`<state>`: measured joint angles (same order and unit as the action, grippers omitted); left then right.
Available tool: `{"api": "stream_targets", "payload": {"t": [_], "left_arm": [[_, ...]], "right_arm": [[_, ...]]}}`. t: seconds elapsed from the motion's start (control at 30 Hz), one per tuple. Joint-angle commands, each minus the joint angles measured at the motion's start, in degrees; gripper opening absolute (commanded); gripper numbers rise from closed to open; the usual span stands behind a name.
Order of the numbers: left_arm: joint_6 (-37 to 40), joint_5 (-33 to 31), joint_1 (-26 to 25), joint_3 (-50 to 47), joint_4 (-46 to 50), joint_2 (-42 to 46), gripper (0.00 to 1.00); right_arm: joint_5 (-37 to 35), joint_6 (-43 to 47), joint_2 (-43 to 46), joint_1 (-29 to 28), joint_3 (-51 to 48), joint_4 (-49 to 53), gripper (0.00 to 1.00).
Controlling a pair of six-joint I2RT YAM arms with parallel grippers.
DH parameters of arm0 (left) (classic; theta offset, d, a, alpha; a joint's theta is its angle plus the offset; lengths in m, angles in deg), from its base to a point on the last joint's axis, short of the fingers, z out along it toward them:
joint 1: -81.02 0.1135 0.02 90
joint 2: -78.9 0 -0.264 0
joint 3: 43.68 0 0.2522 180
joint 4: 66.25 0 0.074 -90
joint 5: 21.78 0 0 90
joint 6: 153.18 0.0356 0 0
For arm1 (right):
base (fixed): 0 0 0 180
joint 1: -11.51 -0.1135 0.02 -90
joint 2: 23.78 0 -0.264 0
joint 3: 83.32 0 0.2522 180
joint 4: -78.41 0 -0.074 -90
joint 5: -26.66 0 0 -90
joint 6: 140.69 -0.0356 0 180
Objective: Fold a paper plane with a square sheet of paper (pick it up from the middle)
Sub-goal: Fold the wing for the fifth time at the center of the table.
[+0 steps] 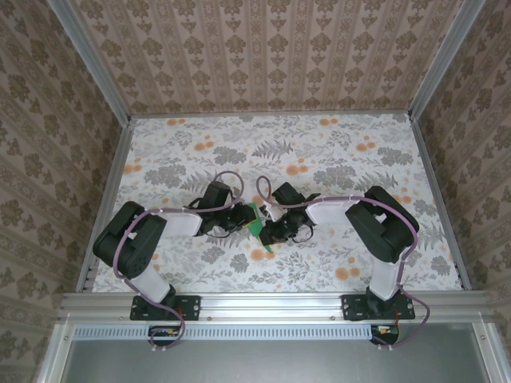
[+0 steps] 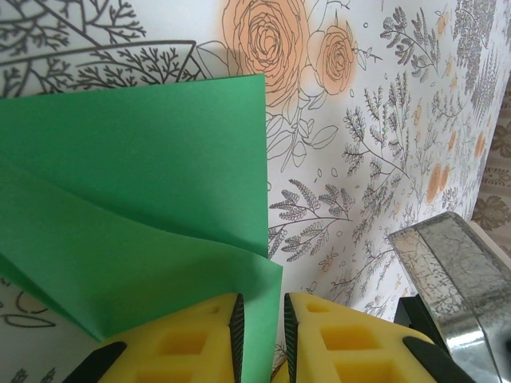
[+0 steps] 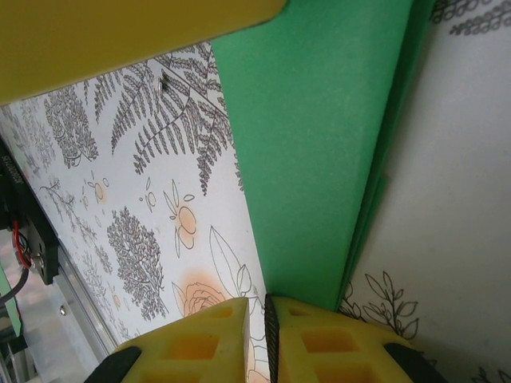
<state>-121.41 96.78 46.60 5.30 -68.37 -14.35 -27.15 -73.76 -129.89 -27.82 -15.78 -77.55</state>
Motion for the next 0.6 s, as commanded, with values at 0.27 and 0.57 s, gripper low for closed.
{"api": "stream_targets", "payload": {"t": [0.27,0.57], "left_arm": [[4.83,1.31,1.89,0.17,0.41,-2.97,0.2],[5.5,1.67,1.93,0.53,0.27,-5.26,0.2]], "right_arm": [[-6.74,1.91,-2.62,-0.98,-0.72,7.25,0.16],[-8.06,4.04,-2.11,-1.01,-1.27,9.87,0.15]]}}
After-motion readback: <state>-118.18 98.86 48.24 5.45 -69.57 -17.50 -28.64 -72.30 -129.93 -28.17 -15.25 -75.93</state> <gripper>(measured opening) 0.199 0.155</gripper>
